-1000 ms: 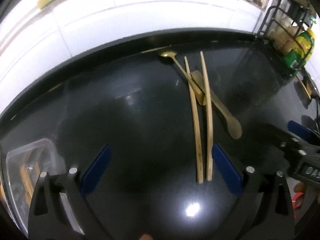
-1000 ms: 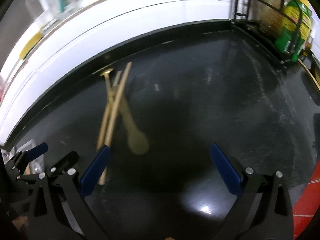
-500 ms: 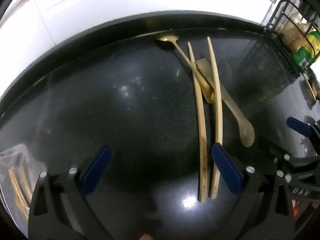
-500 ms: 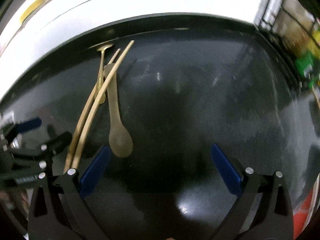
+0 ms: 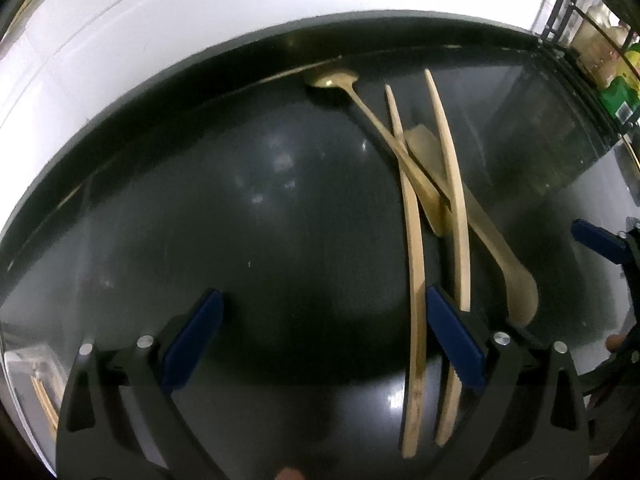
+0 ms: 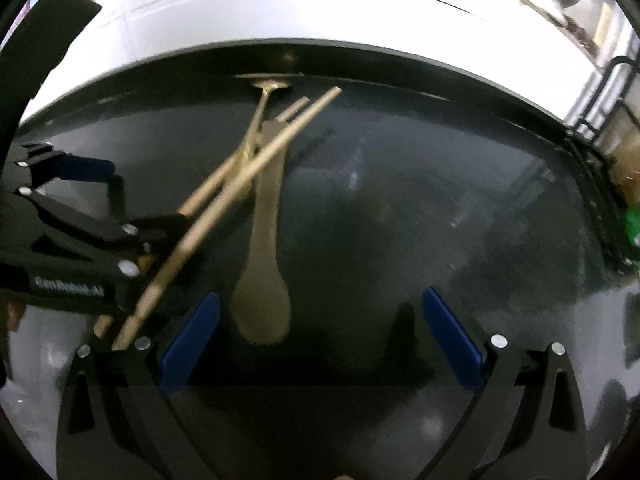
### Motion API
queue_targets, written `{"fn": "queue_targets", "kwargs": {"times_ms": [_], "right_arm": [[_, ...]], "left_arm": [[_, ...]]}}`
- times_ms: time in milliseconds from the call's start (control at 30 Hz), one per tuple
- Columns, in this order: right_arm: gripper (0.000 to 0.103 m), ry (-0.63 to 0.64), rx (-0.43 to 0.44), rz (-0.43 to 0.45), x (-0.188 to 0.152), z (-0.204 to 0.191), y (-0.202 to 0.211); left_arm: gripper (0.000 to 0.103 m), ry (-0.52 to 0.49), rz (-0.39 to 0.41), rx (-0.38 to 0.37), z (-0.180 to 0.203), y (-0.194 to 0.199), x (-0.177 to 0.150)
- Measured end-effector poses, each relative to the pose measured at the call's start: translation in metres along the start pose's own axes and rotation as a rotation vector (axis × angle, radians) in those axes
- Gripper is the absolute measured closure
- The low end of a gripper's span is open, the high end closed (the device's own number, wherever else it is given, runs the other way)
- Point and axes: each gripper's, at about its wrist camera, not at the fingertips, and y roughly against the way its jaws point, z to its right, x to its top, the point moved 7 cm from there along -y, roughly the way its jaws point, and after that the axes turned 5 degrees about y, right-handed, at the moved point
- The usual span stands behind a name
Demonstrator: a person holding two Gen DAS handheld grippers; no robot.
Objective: Organize utensils
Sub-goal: 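Move both open tools back over the remaining wooden utensils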
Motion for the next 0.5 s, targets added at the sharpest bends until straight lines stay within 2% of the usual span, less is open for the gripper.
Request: {"fn": "queue_targets", "kwargs": {"times_ms": [67,233,500], "right_arm": [[0.005,-0.015,0.034,0.008,0.007,0.0,-0.006],[0.005,0.046,0.074,0.055,0.018,-0.004,-0.015],[0.005,0.045,0.07,0.088,0.018,-0.007,-0.015]], "left_arm": [[0.005,-0.01,0.009,-0.003,0.002,-0.001,0.003],[0.005,0.005,0.027,0.001,-0.003,-0.003,0.008],[0.005,-0.015,0.049,-0.004,-0.006,-0.001,0.008]]}}
